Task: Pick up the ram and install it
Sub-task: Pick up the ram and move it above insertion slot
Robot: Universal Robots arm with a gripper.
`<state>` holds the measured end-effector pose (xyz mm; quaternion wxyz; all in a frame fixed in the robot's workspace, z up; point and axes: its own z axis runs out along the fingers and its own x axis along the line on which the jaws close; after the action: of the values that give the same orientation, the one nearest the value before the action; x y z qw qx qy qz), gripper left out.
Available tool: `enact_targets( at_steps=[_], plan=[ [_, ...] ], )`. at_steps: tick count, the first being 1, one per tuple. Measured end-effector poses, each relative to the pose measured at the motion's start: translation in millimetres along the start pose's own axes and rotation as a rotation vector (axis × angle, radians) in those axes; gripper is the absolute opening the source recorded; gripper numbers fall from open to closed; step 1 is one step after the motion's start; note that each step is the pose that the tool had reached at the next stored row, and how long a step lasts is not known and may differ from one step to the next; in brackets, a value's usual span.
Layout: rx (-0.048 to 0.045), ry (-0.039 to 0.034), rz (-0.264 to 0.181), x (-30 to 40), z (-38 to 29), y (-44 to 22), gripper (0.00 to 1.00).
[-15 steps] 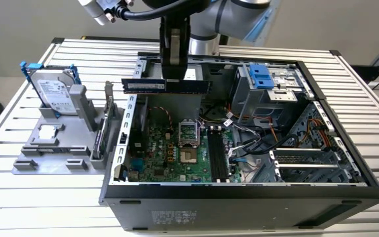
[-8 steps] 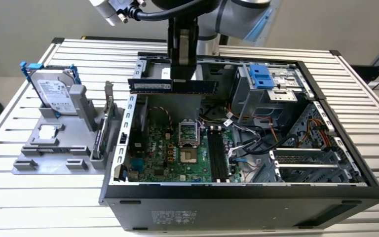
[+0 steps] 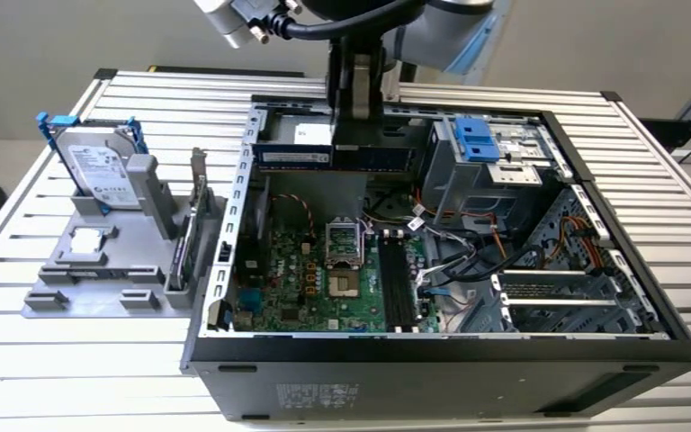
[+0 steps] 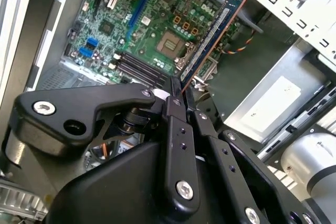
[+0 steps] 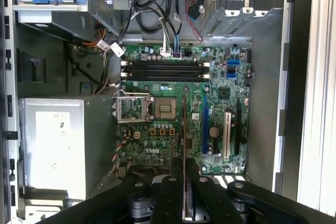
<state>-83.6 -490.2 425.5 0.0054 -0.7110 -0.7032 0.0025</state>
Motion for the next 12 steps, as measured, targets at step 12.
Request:
enact_targets(
  at_steps=[12],
  plan=[
    [0.0, 0.0001, 0.0, 0.2, -0.2, 20.2, 0.0]
  ],
)
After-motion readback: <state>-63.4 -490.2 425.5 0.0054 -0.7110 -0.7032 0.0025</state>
